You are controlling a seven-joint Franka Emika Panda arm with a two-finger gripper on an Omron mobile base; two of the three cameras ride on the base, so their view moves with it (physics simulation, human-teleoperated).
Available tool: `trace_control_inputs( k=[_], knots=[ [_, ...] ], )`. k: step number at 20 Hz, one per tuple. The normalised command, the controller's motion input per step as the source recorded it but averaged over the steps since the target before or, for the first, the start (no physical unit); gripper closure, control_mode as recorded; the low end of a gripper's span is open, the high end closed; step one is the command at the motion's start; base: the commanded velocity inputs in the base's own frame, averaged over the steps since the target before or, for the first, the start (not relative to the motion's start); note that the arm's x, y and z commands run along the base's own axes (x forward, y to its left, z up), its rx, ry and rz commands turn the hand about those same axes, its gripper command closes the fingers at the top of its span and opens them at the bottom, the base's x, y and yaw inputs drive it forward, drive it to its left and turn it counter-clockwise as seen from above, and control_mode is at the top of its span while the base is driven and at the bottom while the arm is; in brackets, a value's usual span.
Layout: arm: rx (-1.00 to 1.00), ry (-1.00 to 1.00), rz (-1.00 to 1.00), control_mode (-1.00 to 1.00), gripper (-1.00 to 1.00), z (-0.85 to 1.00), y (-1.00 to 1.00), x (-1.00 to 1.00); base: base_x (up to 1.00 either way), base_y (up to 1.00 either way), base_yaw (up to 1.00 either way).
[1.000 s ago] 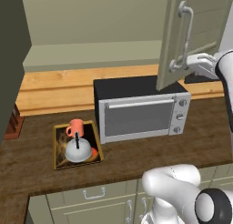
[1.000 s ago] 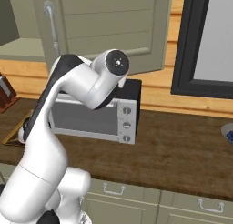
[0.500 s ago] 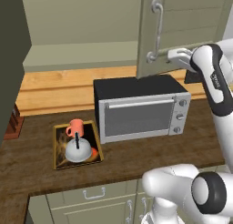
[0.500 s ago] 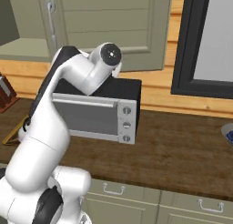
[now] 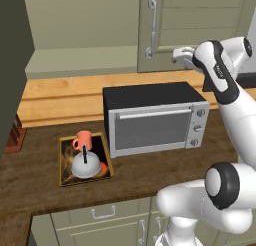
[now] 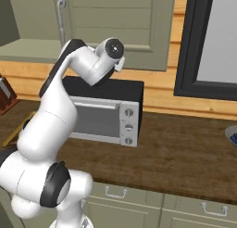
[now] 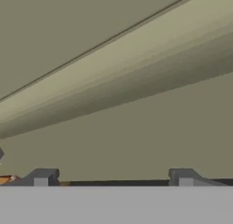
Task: Pick the kettle from the counter and place it on the tray. Then pick the mug from the cabinet and place it on the tray. Then close the cabinet doors.
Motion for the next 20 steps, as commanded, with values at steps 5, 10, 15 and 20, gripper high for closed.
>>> trace_control_inputs(
  k=[5,10,15,20],
  knots=[
    [0.00,-0.07,-0.01,-1.00,-1.00,0.00,0.03,0.47,0.00,0.00,0.00],
    [-0.01,-0.15,-0.04,-1.00,-1.00,-0.01,0.04,0.26,0.00,0.00,0.00],
    [-0.05,-0.26,-0.02,-1.00,-1.00,-0.07,0.18,-0.29,0.00,0.00,0.00],
    [-0.12,-0.32,-0.03,-1.00,-1.00,-0.32,0.50,-0.81,0.00,0.00,0.00]
  ],
)
